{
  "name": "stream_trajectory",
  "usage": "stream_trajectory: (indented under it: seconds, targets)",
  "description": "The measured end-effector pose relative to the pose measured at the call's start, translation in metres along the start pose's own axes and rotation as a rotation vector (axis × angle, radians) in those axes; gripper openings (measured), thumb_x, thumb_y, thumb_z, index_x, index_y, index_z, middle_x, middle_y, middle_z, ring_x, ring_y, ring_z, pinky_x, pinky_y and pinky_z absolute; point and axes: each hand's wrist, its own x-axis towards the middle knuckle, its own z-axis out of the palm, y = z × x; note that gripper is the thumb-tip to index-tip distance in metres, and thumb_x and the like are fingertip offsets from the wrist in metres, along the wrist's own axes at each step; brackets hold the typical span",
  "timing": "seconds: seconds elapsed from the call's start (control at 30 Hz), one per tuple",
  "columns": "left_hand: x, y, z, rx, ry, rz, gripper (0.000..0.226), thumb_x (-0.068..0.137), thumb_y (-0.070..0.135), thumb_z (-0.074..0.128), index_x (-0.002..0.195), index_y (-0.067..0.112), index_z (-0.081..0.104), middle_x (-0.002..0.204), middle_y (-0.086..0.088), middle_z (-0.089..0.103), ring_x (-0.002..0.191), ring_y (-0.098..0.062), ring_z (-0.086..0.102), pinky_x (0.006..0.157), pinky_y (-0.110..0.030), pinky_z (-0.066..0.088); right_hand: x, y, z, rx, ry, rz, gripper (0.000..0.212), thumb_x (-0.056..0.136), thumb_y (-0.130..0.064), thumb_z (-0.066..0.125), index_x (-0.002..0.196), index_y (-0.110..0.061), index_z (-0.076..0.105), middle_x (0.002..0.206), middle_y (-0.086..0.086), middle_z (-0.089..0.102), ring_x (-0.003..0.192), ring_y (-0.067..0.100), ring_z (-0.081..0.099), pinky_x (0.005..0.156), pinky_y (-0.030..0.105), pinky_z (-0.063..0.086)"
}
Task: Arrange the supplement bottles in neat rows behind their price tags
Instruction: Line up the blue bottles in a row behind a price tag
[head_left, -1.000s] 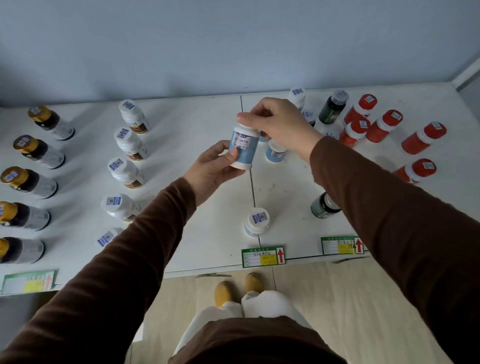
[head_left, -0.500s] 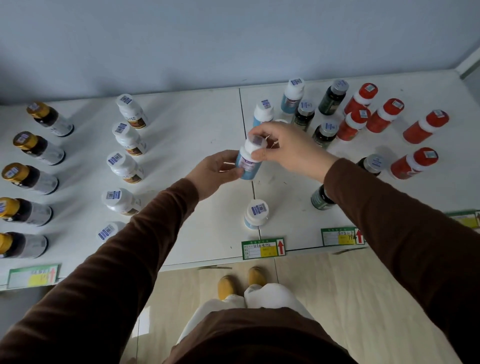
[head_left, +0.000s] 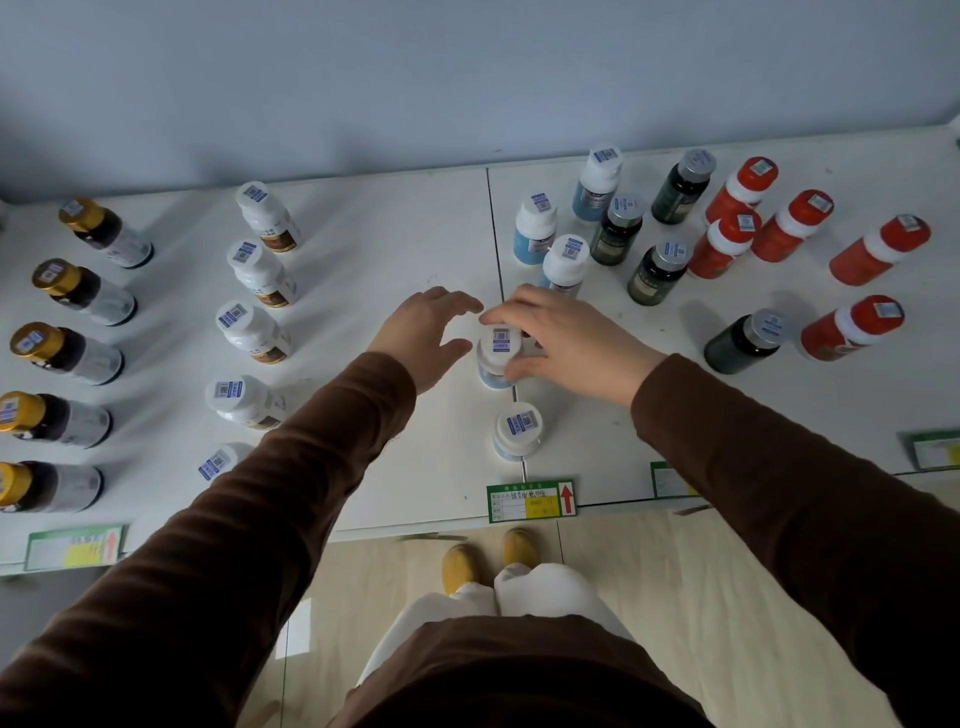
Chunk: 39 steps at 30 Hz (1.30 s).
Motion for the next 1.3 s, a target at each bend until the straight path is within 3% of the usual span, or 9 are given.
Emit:
stream_trajectory:
  seconds: [0.17, 0.27, 0.4, 0.57, 0.7, 0.83, 0.97, 1.07, 1.3]
  targets:
    - [0.039, 0.009, -0.006, -0.034, 0.009, 0.002, 0.037, 0.085, 0.023, 0.068, 0.122, 0.024, 0.060, 0.113, 0.001, 0.062, 0.102, -0.016, 0.057, 0.090, -0.030, 0.046, -0.005, 0.014, -0.033, 0.040, 0.185, 0.038, 0.035, 0.086, -0.035, 0.072, 0.119, -0.025, 0.063, 0.108, -0.010, 0.057, 0.086, 0.008, 0.056, 0.077, 0.028, 0.049]
    - [0.069, 0.019, 0.000, -0.045, -0.030, -0.011, 0.041, 0.083, 0.031, 0.072, 0.121, 0.025, 0.060, 0.113, 0.003, 0.063, 0.100, -0.014, 0.058, 0.085, -0.023, 0.041, 0.000, 0.032, -0.056, -0.057, 0.333, 0.161, 0.030, 0.089, -0.028, 0.069, 0.118, -0.021, 0.061, 0.115, -0.002, 0.058, 0.098, 0.016, 0.056, 0.082, 0.031, 0.046]
    - [0.099, 0.032, 0.015, -0.098, -0.141, -0.020, 0.049, 0.077, 0.035, 0.077, 0.122, 0.023, 0.061, 0.110, 0.002, 0.064, 0.100, -0.015, 0.058, 0.086, -0.023, 0.042, 0.015, 0.051, -0.068, -0.146, 0.222, 0.210, 0.047, 0.088, -0.024, 0.069, 0.133, -0.021, 0.053, 0.128, 0.005, 0.051, 0.118, 0.026, 0.049, 0.092, 0.035, 0.039]
    - [0.115, 0.041, 0.032, -0.129, -0.169, -0.002, 0.051, 0.075, 0.044, 0.076, 0.116, 0.020, 0.061, 0.097, 0.006, 0.061, 0.090, -0.016, 0.057, 0.081, -0.025, 0.041, 0.028, 0.057, -0.062, -0.118, 0.067, 0.200, 0.052, 0.087, -0.021, 0.069, 0.136, -0.024, 0.053, 0.122, 0.008, 0.054, 0.112, 0.026, 0.051, 0.092, 0.036, 0.042]
    - [0.113, 0.038, 0.031, -0.238, -0.153, 0.002, 0.048, 0.075, 0.038, 0.077, 0.116, 0.021, 0.060, 0.098, 0.005, 0.064, 0.091, -0.016, 0.060, 0.082, -0.026, 0.046, 0.031, 0.060, -0.069, -0.014, 0.115, 0.241, 0.044, 0.087, -0.021, 0.069, 0.130, -0.022, 0.057, 0.123, 0.004, 0.058, 0.112, 0.022, 0.054, 0.089, 0.031, 0.040]
    - [0.100, 0.034, 0.009, -0.699, -0.145, -0.051, 0.035, 0.078, 0.017, 0.079, 0.109, 0.017, 0.062, 0.099, 0.001, 0.068, 0.087, -0.013, 0.062, 0.080, -0.021, 0.050, 0.037, 0.050, -0.089, 0.174, 0.235, 0.262, 0.032, 0.088, -0.030, 0.070, 0.117, -0.018, 0.063, 0.112, 0.001, 0.067, 0.102, 0.019, 0.063, 0.090, 0.038, 0.051]
    - [0.077, 0.025, -0.016, -1.239, -0.235, -0.131, 0.031, 0.087, 0.017, 0.068, 0.115, 0.008, 0.057, 0.109, -0.013, 0.066, 0.097, -0.025, 0.062, 0.096, -0.036, 0.050, 0.050, 0.032, -0.100, 0.326, 0.357, 0.295, 0.039, 0.083, -0.053, 0.070, 0.106, -0.021, 0.069, 0.081, -0.013, 0.064, 0.073, 0.004, 0.060, 0.070, 0.026, 0.047]
    - [0.064, 0.019, -0.025, -1.424, -0.326, -0.137, 0.044, 0.095, 0.028, 0.054, 0.128, 0.000, 0.054, 0.120, -0.015, 0.063, 0.108, -0.031, 0.062, 0.102, -0.038, 0.048, 0.061, 0.020, -0.100, 0.392, 0.379, 0.320, 0.048, 0.080, -0.064, 0.066, 0.100, -0.020, 0.068, 0.078, -0.012, 0.062, 0.075, 0.010, 0.062, 0.070, 0.031, 0.052]
    - [0.052, 0.005, -0.031, -1.643, -0.401, -0.211, 0.045, 0.099, 0.043, 0.042, 0.125, 0.011, 0.061, 0.119, -0.018, 0.064, 0.106, -0.030, 0.065, 0.096, -0.034, 0.052, 0.078, 0.003, -0.091, 0.474, 0.387, 0.340, 0.052, 0.077, -0.070, 0.064, 0.092, -0.021, 0.071, 0.076, -0.011, 0.063, 0.070, 0.008, 0.058, 0.077, 0.037, 0.055]
